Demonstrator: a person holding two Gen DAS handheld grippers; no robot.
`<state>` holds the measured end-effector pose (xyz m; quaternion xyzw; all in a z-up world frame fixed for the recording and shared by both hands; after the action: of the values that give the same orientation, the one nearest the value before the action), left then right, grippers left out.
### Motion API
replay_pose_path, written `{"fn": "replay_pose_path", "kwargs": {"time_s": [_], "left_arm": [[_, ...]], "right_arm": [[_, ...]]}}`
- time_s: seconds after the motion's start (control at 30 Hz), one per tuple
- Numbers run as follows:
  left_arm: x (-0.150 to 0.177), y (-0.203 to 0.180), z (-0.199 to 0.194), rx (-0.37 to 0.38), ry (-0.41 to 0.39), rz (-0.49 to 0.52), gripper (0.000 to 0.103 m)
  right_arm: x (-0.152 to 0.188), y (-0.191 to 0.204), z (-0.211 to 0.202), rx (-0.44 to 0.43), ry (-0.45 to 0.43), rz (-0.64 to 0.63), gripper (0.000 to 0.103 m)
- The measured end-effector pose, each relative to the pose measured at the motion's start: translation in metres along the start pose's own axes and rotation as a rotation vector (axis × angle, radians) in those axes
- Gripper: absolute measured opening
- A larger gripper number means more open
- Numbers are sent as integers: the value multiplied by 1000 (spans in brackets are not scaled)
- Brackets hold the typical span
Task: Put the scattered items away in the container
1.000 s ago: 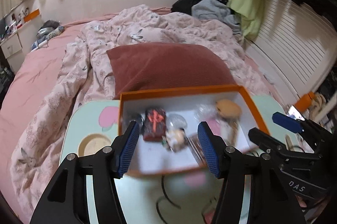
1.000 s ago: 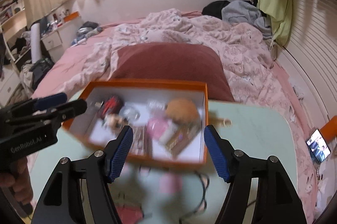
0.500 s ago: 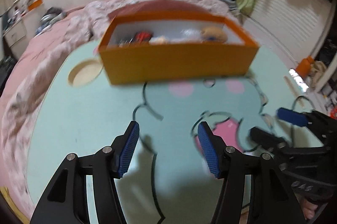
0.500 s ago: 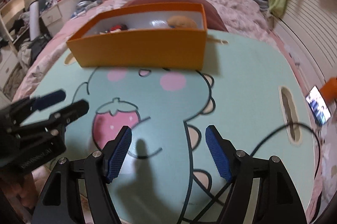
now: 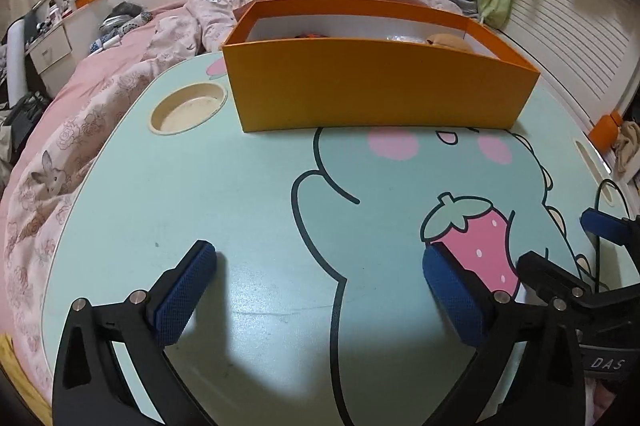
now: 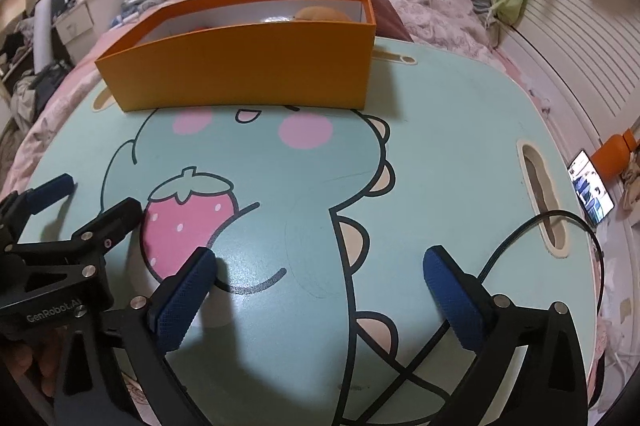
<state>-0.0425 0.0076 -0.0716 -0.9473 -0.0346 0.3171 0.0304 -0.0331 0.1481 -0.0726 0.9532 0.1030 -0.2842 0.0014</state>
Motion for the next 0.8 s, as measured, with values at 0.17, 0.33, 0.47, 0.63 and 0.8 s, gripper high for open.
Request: {"fn": "replay_pose_path", "kwargs": {"time_s": [0.17, 0.33, 0.47, 0.63, 0.8], "left_arm": [[0, -2, 0, -1, 2, 1, 103], [-2, -4, -1, -3, 5, 2, 103], [-1, -4, -1, -4, 6, 1, 103], [-1, -4, -1, -4, 6, 2, 103], [-1, -4, -1, -5, 6, 2, 103]], "right_arm": [[0, 1, 0, -2, -2, 0, 103], [0, 1, 0, -2, -2, 0, 103], [-1, 0, 0, -3, -2, 0, 103], [-1, 0, 0, -4, -3, 0, 103], [-1, 0, 0, -4, -2, 0, 103]]}}
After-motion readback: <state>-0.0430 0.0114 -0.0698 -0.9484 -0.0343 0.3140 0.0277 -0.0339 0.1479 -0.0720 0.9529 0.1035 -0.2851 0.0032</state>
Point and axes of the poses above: each gripper's, at about its wrist camera, not at the fingertips, and z roughly the way its jaws point, y to its left, x to its underside, the point moved 9 cm from there along z, roughly the way its jaws point, and after that the axes turned 5 degrees about -z, right-handed, at the moved point
